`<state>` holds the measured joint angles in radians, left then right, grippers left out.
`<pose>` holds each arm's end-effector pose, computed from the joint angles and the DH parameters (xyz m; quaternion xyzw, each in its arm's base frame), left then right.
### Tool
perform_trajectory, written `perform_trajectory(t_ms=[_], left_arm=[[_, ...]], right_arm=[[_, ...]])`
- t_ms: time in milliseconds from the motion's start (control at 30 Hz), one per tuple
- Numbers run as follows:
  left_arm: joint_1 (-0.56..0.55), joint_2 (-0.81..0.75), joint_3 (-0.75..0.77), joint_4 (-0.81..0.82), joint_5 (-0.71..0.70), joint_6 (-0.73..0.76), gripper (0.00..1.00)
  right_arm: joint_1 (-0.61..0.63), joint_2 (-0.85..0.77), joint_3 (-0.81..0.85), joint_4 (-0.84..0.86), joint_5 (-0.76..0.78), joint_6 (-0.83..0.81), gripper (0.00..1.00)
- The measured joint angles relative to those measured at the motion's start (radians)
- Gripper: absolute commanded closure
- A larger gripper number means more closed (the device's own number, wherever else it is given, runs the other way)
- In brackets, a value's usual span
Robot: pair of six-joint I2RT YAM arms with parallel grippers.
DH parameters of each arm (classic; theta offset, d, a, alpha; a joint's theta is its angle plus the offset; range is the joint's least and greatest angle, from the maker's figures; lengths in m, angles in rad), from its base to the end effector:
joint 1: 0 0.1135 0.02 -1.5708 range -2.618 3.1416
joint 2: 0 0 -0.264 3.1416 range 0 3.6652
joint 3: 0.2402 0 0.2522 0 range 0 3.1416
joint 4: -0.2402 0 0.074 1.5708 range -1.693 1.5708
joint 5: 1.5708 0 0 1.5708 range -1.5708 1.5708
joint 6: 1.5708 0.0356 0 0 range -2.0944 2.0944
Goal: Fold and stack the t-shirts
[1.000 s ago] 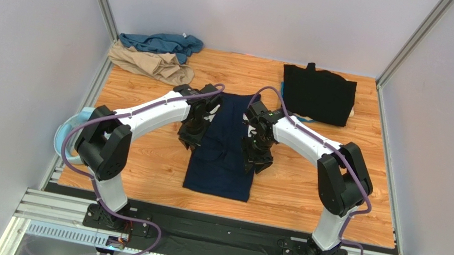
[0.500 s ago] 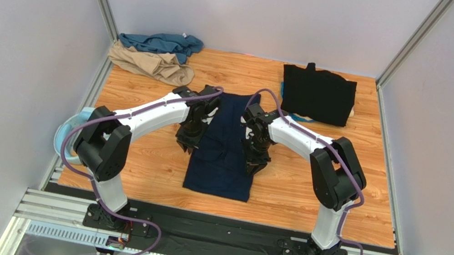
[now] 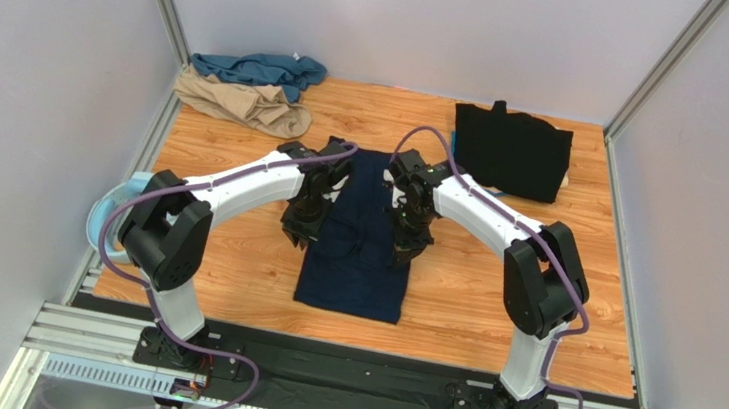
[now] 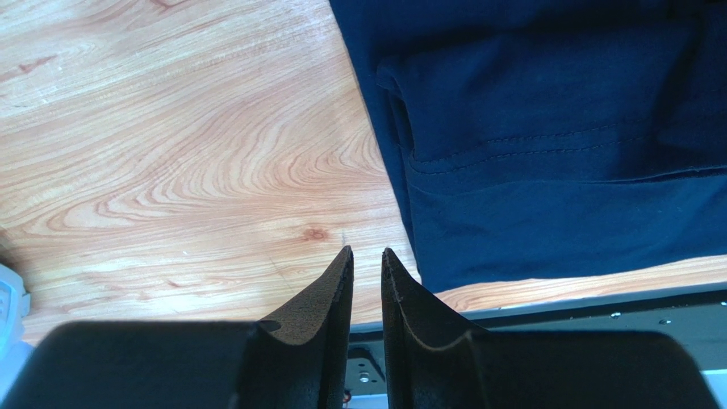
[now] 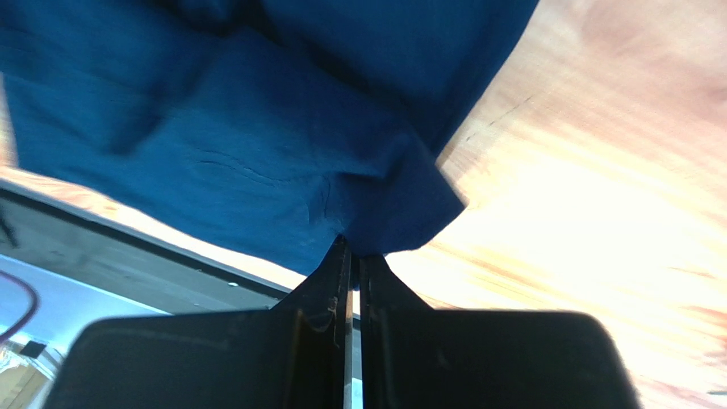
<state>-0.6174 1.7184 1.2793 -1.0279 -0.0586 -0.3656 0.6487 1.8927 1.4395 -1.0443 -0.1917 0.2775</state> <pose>0.2600 -0.1821 0.2158 0.1238 0.9905 0.0013 0.0595 0.2812 0.2217 0.2020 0.1870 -0.9770 -0.1019 0.0101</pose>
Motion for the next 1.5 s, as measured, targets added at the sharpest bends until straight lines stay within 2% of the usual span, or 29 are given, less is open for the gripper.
perform_trajectory(t_ms=[233,433,533,600,800,1033,1500], left_arm=[[0.0,0.0,0.007,0.0,-0.005,-0.006,0.75],[0.0,0.014,0.051,0.01,-0.008,-0.006,0.75],[0.0,0.024,0.059,0.023,-0.012,-0.006,0.74],[0.0,0.034,0.063,0.028,-0.016,-0.006,0.74],[0.003,0.102,0.135,0.049,-0.007,-0.003,0.75],[0.002,0.109,0.175,0.099,0.059,0.029,0.77],[-0.031,0.068,0.043,0.13,0.211,0.124,0.8]], right_arm=[[-0.058,0.013,0.173,-0.04,-0.001,-0.015,1.0],[-0.143,0.119,0.295,-0.04,-0.015,-0.005,1.0],[-0.172,0.184,0.325,-0.043,-0.032,0.007,0.92],[-0.184,0.226,0.348,-0.051,-0.046,0.012,0.91],[-0.185,0.299,0.373,-0.051,-0.078,0.035,0.91],[-0.198,0.322,0.393,-0.029,-0.117,0.111,0.98],[-0.307,0.41,0.428,0.074,-0.27,0.298,0.95]])
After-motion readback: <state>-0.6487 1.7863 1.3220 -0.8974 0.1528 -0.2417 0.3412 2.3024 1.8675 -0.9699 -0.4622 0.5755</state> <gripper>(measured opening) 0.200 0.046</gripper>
